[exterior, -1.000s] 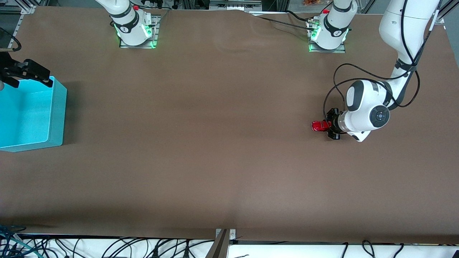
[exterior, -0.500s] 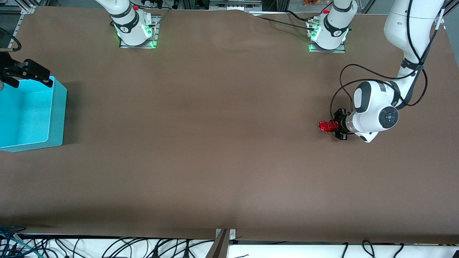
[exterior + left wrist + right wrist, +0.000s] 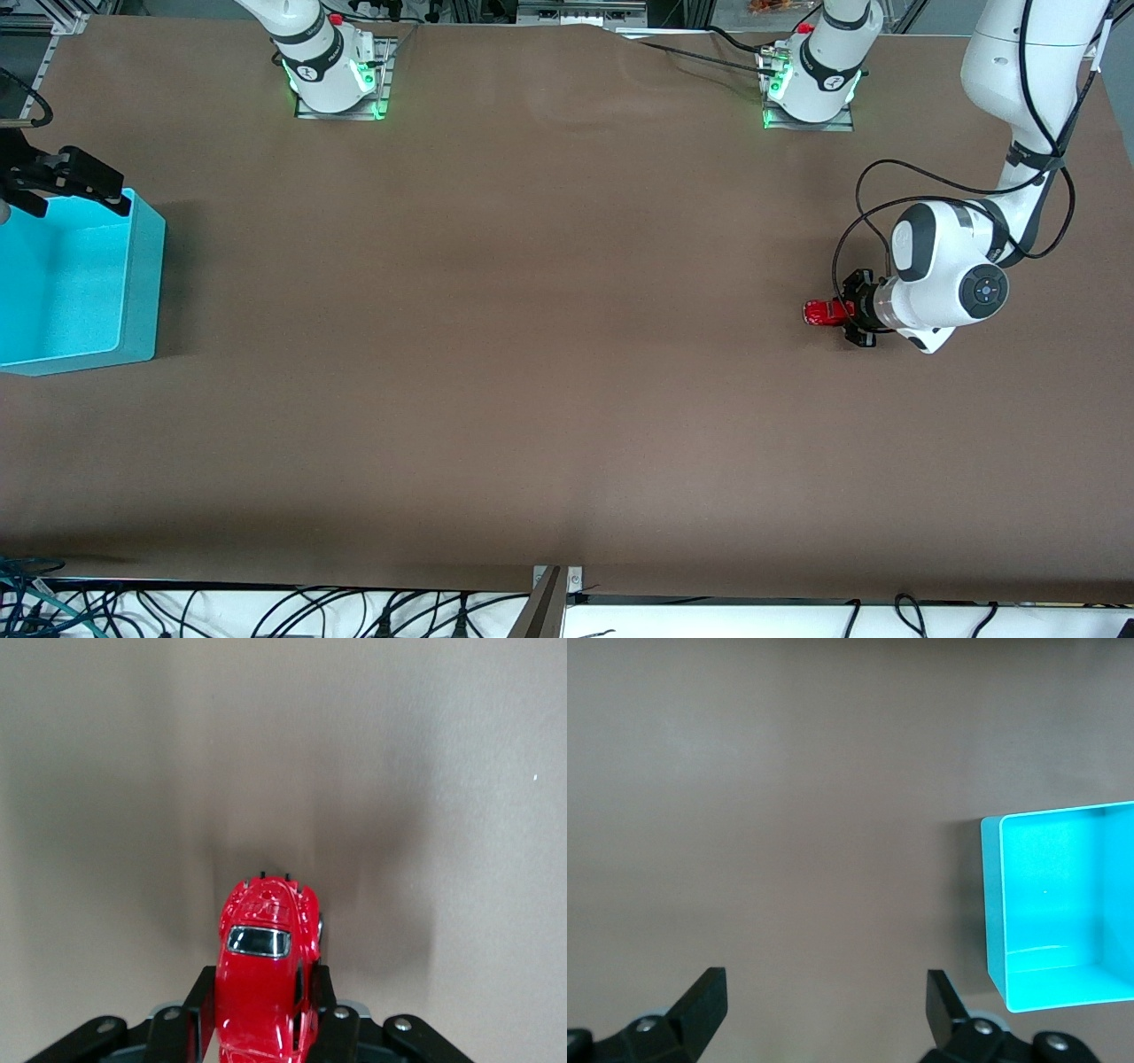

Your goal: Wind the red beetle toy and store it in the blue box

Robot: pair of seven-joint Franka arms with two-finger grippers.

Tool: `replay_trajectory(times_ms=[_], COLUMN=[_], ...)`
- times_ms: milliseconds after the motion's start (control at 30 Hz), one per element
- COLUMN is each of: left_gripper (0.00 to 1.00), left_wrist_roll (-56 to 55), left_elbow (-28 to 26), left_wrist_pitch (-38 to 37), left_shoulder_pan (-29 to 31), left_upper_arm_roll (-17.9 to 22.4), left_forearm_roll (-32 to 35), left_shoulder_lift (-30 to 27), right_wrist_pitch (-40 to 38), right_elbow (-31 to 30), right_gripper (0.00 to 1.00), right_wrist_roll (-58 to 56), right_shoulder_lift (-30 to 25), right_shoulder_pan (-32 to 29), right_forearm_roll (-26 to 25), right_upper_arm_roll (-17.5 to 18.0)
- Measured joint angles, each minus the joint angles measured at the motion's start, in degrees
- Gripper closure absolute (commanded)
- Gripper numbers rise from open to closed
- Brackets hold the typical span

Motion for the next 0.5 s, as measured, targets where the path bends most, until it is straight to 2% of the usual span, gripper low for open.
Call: replay_trajectory(times_ms=[300,400,433,467,500], left_gripper=[1.0,0.94,0.9,0.8,0.63], left_wrist_roll=[0.82,0.87,0.88,0.89,0.89], left_elbow=[0.1,0.15,0.17,0.19,0.21], left_wrist_pitch=[-0.01,-0.05,-0.07,-0.09,-0.1], left_shoulder_pan=[0.01,0.01,0.01,0.01,0.01], left_upper_arm_roll=[0.68,0.72,0.73,0.74,0.74], left_forearm_roll=[0.01,0.02,0.03,0.03,0.03], left_shoulder_lift=[0.05,0.07,0.08,0.09,0.09], right_wrist_pitch=[0.0,0.0,0.0,0.0,0.0], right_elbow=[0.0,0.0,0.0,0.0,0.0], right_gripper=[0.0,0.0,0.0,0.0,0.0], right_wrist_roll=[0.0,0.0,0.0,0.0,0.0], right_shoulder_lift=[0.0,0.0,0.0,0.0,0.0], right_shoulder_pan=[0.0,0.0,0.0,0.0,0.0], right_forearm_roll=[0.0,0.0,0.0,0.0,0.0], right_upper_arm_roll=[0.0,0.0,0.0,0.0,0.0])
